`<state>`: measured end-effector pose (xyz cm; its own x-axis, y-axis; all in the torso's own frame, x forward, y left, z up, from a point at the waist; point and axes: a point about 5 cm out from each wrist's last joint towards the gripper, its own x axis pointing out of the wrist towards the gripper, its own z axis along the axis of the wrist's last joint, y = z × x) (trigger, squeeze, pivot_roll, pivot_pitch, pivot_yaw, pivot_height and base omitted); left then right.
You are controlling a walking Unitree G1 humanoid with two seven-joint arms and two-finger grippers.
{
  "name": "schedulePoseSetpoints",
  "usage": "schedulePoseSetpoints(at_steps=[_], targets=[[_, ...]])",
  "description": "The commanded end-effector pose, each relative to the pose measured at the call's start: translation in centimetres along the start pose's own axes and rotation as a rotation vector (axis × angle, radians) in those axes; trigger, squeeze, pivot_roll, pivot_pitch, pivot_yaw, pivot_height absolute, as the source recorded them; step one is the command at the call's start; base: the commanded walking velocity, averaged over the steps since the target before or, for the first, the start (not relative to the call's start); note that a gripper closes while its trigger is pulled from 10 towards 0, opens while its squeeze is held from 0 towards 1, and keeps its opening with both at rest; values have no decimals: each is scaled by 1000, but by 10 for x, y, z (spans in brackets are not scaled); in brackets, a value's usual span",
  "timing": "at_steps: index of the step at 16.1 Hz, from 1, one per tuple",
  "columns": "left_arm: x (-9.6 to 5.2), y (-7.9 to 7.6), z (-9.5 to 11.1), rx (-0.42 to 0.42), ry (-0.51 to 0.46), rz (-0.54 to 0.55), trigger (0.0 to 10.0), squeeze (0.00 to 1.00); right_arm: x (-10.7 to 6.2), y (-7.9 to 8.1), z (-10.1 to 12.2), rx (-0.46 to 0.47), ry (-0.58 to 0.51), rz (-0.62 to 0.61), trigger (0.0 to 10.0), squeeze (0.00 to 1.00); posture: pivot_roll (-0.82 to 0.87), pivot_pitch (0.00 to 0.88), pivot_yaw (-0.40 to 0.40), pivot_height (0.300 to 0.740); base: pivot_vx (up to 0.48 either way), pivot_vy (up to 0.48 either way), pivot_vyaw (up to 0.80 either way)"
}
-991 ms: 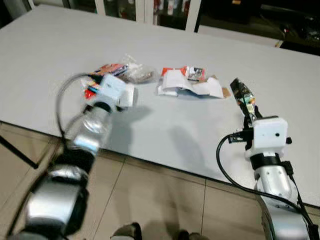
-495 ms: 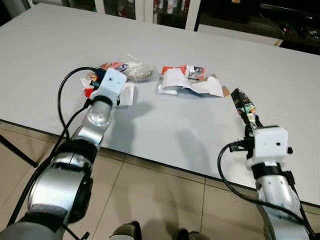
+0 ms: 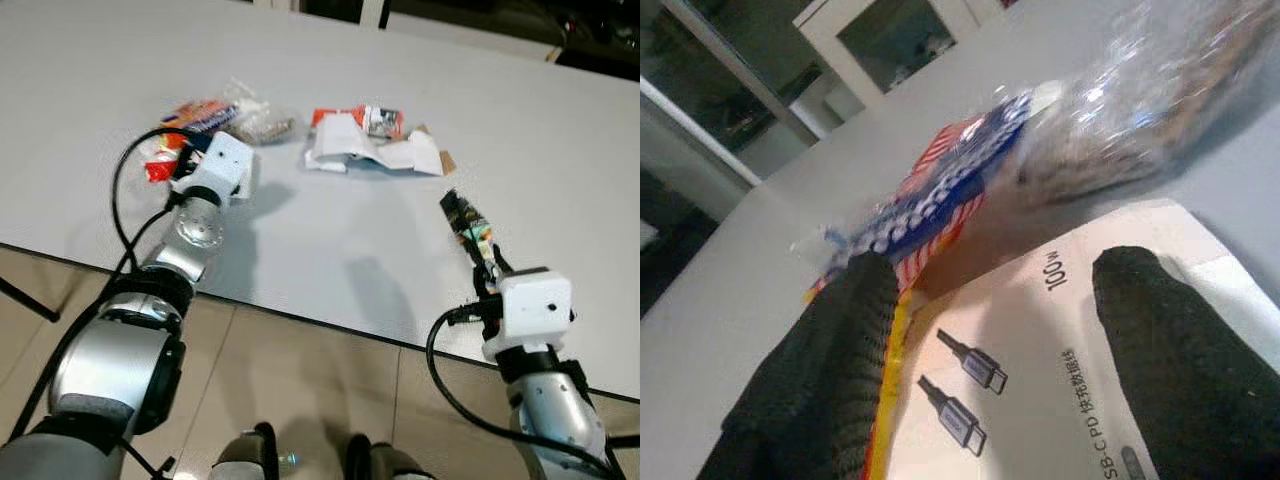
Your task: Picking trash to rubbish bin
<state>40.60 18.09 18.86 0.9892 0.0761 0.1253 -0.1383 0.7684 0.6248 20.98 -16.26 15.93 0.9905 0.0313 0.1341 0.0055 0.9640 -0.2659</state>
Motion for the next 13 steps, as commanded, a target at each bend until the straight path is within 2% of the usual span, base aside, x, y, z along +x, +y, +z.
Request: schedulePoseSetpoints(at_steps=[1, 4, 5, 6, 8, 13], targets=[[0, 1, -5, 38, 33, 12, 10000, 1000, -4, -1, 3, -5, 2, 5, 10000, 0, -14, 267, -70, 740, 0, 0, 0], [-4, 2, -21, 70, 111, -2, 10000, 1000, -6, 1, 1, -6, 18, 17, 10000, 0, -18, 272, -71, 740, 0, 0, 0], [-10, -1, -37, 68, 201, -53, 10000, 949, -7, 2, 1, -10, 22, 21, 10000, 0, -22, 273, -69, 740, 0, 0, 0], [-16, -7, -51, 50, 280, -118, 10000, 0, -8, 2, 1, -13, 24, 22, 10000, 0, -21, 272, -67, 740, 0, 0, 0], [-24, -15, -63, 52, 334, -177, 10000, 0, -8, 1, 1, -16, 27, 23, 10000, 0, -20, 269, -65, 740, 0, 0, 0], [-47, -36, -91, -35, 463, -258, 9765, 0, -5, 0, 1, -28, 24, 30, 10000, 0, -3, 262, -59, 740, 0, 0, 0]])
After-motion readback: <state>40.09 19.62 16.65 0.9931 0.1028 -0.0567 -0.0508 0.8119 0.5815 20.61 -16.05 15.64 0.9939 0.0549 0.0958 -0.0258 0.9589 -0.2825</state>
